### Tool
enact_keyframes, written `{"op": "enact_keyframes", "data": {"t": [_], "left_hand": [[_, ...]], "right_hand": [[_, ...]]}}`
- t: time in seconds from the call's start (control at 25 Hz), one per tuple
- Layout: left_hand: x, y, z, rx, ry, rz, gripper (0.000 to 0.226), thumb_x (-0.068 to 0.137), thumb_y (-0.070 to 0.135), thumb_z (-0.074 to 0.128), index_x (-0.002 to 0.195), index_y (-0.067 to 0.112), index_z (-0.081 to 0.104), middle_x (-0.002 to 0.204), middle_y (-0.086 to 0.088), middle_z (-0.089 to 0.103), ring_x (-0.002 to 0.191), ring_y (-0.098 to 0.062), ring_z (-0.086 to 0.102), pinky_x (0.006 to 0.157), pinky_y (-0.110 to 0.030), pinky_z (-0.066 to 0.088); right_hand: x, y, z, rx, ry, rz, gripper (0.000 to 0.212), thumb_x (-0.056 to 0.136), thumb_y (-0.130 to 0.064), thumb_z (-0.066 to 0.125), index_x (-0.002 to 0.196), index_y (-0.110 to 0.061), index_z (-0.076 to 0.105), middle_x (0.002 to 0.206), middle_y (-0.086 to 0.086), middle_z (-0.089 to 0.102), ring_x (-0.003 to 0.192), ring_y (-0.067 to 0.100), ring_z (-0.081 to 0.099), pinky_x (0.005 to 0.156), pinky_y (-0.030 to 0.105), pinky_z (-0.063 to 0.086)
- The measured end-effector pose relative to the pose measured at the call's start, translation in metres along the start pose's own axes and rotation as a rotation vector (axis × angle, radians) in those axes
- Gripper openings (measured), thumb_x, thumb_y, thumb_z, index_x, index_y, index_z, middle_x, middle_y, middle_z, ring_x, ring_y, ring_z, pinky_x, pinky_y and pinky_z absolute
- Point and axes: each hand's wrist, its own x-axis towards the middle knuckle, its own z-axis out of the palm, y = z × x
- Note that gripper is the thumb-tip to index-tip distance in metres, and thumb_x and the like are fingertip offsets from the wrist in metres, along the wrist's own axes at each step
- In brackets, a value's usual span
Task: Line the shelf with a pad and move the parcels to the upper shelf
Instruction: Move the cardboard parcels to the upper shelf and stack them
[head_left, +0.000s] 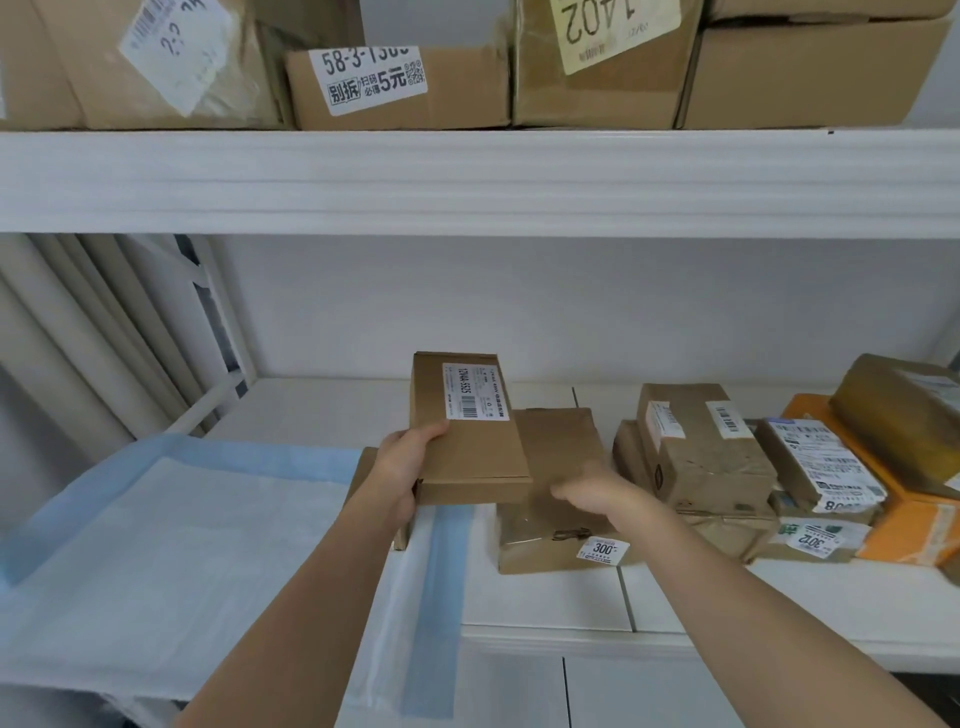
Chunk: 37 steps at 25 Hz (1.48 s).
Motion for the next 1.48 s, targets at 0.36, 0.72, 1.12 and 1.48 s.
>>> {"op": "enact_keyframes", "data": {"t": [0.36, 0.72, 1.12, 1.48], "left_hand": [[-0.005, -0.024, -0.004, -0.144, 0.052, -0.131, 0.035, 0.085, 0.032, 0.072, 0.112, 0.013, 0.060, 0.096, -0.008, 0.069, 0.085, -0.024, 0.066, 0.073, -0.036, 0.054], [0.000, -0.042, 0.025, -0.060, -0.001, -0.247, 0.032, 0.093, 0.043, 0.058, 0.107, 0.015, 0.066, 0.095, -0.009, 0.073, 0.084, -0.026, 0.069, 0.074, -0.038, 0.056], [-0.001, -0.043, 0.035, 0.065, -0.007, -0.246, 0.031, 0.099, 0.040, 0.048, 0.095, 0.014, 0.063, 0.092, -0.012, 0.071, 0.082, -0.027, 0.067, 0.067, -0.036, 0.054], [-0.004, -0.028, 0.031, 0.079, 0.023, -0.222, 0.031, 0.100, 0.038, 0.047, 0.103, 0.012, 0.064, 0.088, -0.010, 0.070, 0.077, -0.024, 0.066, 0.061, -0.035, 0.052]], "right_hand": [[0.010, 0.018, 0.009, -0.332, 0.119, 0.179, 0.096, 0.062, -0.055, 0.083, 0.137, -0.013, 0.040, 0.144, 0.009, 0.035, 0.135, 0.031, 0.029, 0.107, 0.040, 0.035], [0.014, 0.025, 0.014, -0.234, 0.170, 0.228, 0.071, 0.086, -0.059, 0.057, 0.139, -0.014, 0.043, 0.148, 0.014, 0.026, 0.135, 0.034, 0.026, 0.107, 0.044, 0.031], [0.002, 0.033, -0.004, 0.299, 0.038, 0.177, 0.036, 0.093, -0.021, 0.060, 0.125, -0.003, 0.056, 0.111, 0.009, 0.064, 0.096, 0.022, 0.060, 0.071, 0.025, 0.044], [0.005, 0.027, 0.009, 0.635, -0.027, 0.350, 0.059, 0.078, -0.047, 0.070, 0.124, -0.015, 0.051, 0.105, 0.011, 0.063, 0.092, 0.028, 0.064, 0.080, 0.036, 0.054]]}}
